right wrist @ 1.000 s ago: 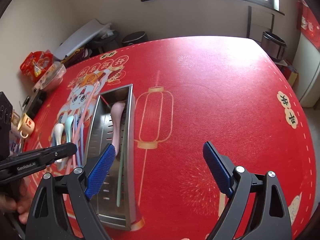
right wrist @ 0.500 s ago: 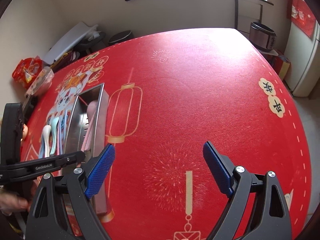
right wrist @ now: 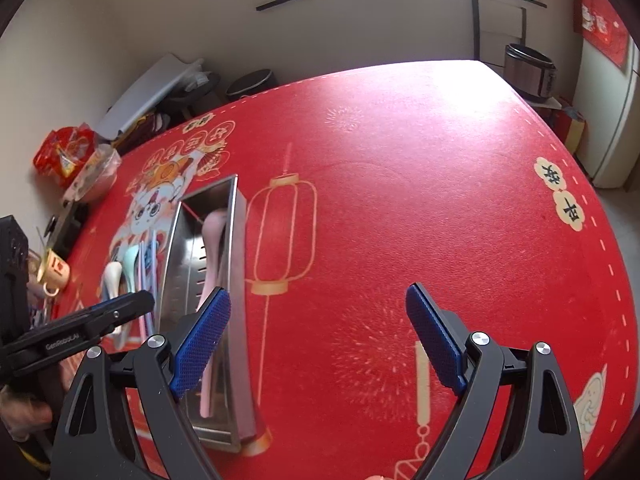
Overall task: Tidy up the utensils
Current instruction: 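Move the left tool back over the spoons and grasp the blue spoon, then lift the blue spoon with the left tool while the right tool grasps a pink chopstick, then lift the pink chopstick with the right tool and carry it toward the caddy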
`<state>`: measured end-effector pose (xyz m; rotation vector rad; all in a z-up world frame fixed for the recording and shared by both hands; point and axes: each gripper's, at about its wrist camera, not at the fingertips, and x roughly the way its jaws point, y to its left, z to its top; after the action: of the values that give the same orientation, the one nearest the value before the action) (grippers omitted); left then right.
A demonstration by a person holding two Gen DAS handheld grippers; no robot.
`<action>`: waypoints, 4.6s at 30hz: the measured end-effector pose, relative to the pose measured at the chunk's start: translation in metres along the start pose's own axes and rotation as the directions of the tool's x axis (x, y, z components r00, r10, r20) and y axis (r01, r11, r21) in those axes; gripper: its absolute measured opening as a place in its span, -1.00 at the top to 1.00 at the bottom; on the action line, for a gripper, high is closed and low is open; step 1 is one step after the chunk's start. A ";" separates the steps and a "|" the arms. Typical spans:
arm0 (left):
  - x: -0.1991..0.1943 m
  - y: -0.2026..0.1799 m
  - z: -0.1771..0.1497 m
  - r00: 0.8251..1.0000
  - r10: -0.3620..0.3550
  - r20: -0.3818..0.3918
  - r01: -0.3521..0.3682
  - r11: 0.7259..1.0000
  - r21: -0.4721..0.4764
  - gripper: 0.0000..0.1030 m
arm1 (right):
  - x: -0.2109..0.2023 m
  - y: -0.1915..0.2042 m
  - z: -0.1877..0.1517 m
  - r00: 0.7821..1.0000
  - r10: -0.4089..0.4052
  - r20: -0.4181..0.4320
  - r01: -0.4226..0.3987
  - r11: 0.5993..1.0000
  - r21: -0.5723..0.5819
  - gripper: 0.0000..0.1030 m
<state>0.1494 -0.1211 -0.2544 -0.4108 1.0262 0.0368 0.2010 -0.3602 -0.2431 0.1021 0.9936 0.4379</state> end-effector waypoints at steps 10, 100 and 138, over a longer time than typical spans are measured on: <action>-0.053 0.113 -0.032 0.994 0.110 0.017 -0.109 0.992 -0.057 -0.04 | 0.023 0.068 -0.007 0.994 0.102 -0.036 -0.101 0.995 0.014 -0.67; -0.046 0.225 -0.062 0.995 0.089 -0.034 -0.090 0.996 -0.015 0.84 | 0.086 0.234 -0.037 0.933 0.100 -0.345 -0.225 0.911 -0.344 0.76; -0.047 0.223 -0.064 0.996 0.091 -0.014 -0.091 0.996 -0.010 0.84 | 0.151 0.261 -0.037 0.925 -0.054 -0.376 -0.127 0.888 -0.441 0.88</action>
<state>0.0231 0.0697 -0.3142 -0.3743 1.0579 0.1218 0.1596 -0.0666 -0.3098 -0.4094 1.2429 0.7382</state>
